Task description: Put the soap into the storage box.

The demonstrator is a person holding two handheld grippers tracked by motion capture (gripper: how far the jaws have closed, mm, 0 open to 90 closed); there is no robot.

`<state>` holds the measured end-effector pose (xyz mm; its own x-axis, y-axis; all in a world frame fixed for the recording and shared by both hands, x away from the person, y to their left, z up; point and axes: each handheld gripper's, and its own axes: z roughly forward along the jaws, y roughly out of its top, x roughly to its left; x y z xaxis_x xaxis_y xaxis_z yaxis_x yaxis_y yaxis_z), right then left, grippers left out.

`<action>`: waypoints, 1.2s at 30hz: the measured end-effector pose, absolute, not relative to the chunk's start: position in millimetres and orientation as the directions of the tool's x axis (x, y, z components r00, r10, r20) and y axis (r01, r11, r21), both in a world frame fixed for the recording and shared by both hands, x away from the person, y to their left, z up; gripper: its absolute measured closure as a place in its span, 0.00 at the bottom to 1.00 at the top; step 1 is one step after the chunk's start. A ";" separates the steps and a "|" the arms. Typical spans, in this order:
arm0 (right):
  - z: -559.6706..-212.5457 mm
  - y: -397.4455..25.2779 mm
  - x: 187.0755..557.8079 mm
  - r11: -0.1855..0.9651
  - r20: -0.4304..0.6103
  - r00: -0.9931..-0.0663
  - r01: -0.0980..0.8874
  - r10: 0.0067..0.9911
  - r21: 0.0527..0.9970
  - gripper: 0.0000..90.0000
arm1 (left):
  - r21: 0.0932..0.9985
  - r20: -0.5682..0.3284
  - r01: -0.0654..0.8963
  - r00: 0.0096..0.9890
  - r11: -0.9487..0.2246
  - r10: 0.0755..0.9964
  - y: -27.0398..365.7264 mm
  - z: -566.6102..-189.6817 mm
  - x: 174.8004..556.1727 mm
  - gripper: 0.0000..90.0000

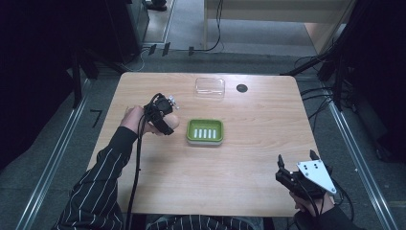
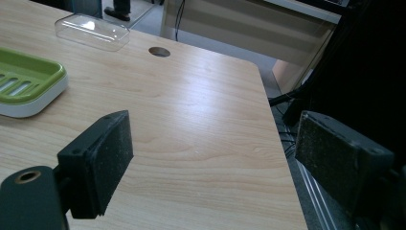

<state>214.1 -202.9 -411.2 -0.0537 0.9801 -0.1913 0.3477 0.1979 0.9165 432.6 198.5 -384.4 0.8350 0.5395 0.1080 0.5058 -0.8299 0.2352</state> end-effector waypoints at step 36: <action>-411.2 -208.5 202.7 0.192 -0.201 -0.014 0.366 0.980 0.910 0.15 | 0.235 0.115 0.397 0.895 -0.887 0.431 164.6 -382.8 443.0 0.37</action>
